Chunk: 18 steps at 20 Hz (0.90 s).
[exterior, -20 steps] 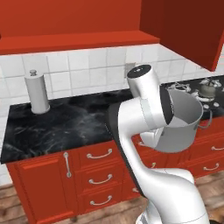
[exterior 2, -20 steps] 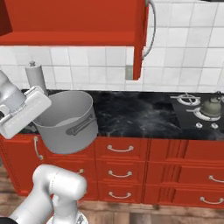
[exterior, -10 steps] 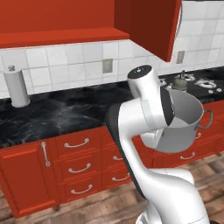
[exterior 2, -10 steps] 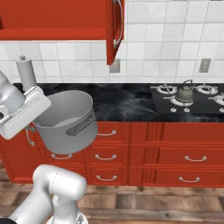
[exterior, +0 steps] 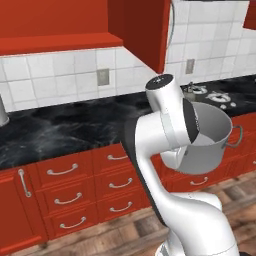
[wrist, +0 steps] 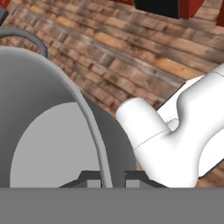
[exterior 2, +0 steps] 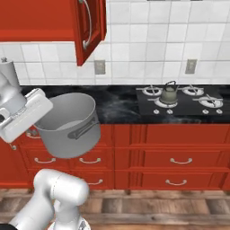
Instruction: Pick the kettle from the cabinet and place it on a stove burner. Then pick the pot from the counter and place it on another stove burner. Finally, turn both burners on.
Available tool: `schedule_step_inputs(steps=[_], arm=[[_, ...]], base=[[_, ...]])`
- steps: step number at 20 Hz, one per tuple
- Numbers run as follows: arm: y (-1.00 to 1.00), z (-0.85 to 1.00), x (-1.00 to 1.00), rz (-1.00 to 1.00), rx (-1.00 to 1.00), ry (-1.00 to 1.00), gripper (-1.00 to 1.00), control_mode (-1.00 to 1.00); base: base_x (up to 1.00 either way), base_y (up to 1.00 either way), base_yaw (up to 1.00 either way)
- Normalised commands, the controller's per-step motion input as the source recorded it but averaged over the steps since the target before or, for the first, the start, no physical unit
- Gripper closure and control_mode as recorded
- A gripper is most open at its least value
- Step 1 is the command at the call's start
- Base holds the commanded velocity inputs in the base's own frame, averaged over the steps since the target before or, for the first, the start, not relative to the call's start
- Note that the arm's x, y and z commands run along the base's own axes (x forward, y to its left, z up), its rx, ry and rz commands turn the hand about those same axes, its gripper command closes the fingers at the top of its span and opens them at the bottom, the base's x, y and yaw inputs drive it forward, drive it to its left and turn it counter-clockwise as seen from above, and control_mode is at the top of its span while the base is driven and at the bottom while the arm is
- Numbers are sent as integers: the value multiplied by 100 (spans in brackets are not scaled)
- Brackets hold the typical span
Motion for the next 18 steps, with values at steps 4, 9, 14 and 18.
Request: schedule_step_inputs(steps=[4,9,14,18], arm=[[0,0,0,0,0,0,100,100],[0,0,0,0,0,0,100,100],[0,0,0,0,0,0,100,100],[0,0,0,0,0,0,100,100]], base=[[-52,-53,2],[-20,-58,14],[-1,-65,16],[0,-67,16]])
